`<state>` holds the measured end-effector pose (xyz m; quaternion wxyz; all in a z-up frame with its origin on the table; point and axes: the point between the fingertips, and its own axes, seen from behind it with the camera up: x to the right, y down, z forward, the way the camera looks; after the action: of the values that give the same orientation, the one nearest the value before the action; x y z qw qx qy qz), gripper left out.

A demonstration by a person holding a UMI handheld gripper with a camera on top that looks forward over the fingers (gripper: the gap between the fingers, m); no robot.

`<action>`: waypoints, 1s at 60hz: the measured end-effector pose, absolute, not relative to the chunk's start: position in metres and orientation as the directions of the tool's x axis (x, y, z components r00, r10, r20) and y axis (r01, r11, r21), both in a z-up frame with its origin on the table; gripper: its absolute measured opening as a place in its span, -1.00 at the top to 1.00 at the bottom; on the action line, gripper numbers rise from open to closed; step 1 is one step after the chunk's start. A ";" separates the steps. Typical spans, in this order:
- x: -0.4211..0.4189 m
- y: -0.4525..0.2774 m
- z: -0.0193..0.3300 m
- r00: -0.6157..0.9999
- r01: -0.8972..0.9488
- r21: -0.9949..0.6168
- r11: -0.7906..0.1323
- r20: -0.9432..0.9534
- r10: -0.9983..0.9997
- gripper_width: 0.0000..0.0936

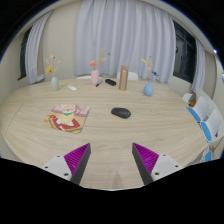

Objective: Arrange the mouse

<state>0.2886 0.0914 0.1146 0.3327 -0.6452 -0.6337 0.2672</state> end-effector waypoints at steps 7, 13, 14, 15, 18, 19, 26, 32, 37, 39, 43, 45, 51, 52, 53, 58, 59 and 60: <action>0.271 0.126 0.106 0.088 0.641 -0.767 0.007 0.083 0.993 -0.83; 0.250 0.145 0.099 0.097 0.644 -0.765 -0.004 0.076 0.992 -0.83; 0.246 0.147 0.097 0.096 0.645 -0.764 -0.004 0.075 0.993 -0.83; 0.242 0.149 0.095 0.094 0.646 -0.764 -0.003 0.075 0.993 -0.84; 0.228 0.156 0.091 0.086 0.644 -0.765 0.002 0.075 0.993 -0.83; 0.224 0.158 0.089 0.084 0.645 -0.764 0.004 0.077 0.993 -0.83; 0.190 0.169 0.075 0.063 0.651 -0.759 0.017 0.076 0.995 -0.83; 0.158 0.175 0.060 0.041 0.657 -0.753 0.030 0.076 0.996 -0.83; 0.132 0.178 0.050 0.024 0.662 -0.749 0.041 0.075 0.997 -0.83; 0.121 0.179 0.046 0.015 0.663 -0.747 0.044 0.072 0.997 -0.83; 0.100 0.180 0.036 0.001 0.665 -0.745 0.052 0.070 0.998 -0.83; 0.091 0.182 0.032 -0.007 0.667 -0.743 0.057 0.070 0.998 -0.83; 0.064 0.185 0.016 -0.022 0.675 -0.734 0.072 0.077 0.997 -0.83; 0.060 0.187 0.013 -0.025 0.677 -0.732 0.074 0.078 0.997 -0.83; 0.055 0.187 0.011 -0.026 0.679 -0.731 0.075 0.078 0.997 -0.83; 0.036 0.191 0.001 -0.034 0.684 -0.725 0.084 0.083 0.996 -0.83; 0.033 0.192 -0.001 -0.034 0.685 -0.723 0.086 0.086 0.996 -0.83; 0.030 0.191 -0.003 -0.037 0.686 -0.722 0.088 0.086 0.996 -0.86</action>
<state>0.0296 0.1914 -0.0034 0.3019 -0.6249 -0.6729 0.2562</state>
